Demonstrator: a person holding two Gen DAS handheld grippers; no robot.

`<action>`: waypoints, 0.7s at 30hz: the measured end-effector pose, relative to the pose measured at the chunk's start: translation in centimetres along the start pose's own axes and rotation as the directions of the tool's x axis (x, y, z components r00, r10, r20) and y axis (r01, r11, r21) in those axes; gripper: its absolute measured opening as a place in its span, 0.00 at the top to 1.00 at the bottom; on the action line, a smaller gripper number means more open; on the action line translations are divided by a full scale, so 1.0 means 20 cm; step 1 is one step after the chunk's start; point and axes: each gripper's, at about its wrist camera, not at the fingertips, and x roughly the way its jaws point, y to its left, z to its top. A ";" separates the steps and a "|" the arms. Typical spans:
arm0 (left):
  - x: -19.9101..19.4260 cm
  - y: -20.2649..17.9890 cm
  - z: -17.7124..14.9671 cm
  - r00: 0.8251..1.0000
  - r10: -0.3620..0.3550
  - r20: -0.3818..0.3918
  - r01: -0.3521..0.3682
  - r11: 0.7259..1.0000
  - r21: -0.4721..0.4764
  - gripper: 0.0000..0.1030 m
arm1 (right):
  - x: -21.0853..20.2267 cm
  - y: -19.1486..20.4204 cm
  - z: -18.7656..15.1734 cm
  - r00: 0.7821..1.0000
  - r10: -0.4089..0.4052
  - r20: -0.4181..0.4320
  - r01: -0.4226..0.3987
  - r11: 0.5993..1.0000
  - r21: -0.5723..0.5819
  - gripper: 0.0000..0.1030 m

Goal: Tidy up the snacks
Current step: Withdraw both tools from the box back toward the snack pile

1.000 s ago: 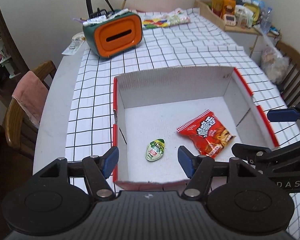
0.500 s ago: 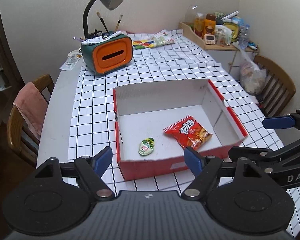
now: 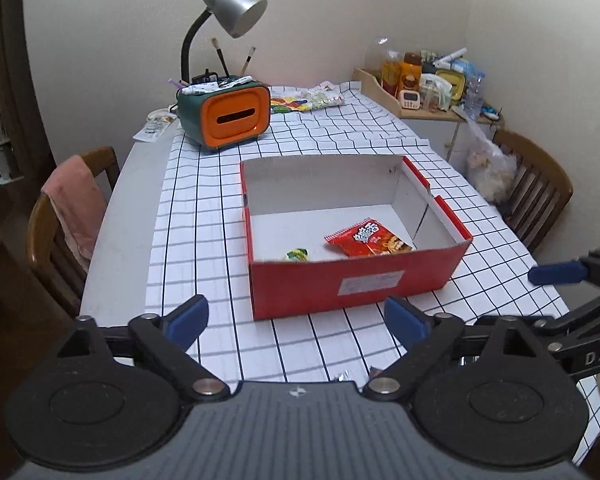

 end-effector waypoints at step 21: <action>0.12 -0.12 -0.52 0.981 0.006 -0.193 0.011 0.996 0.088 0.06 | 0.26 -0.10 -0.47 0.971 -0.184 -0.150 0.205 0.969 0.138 0.04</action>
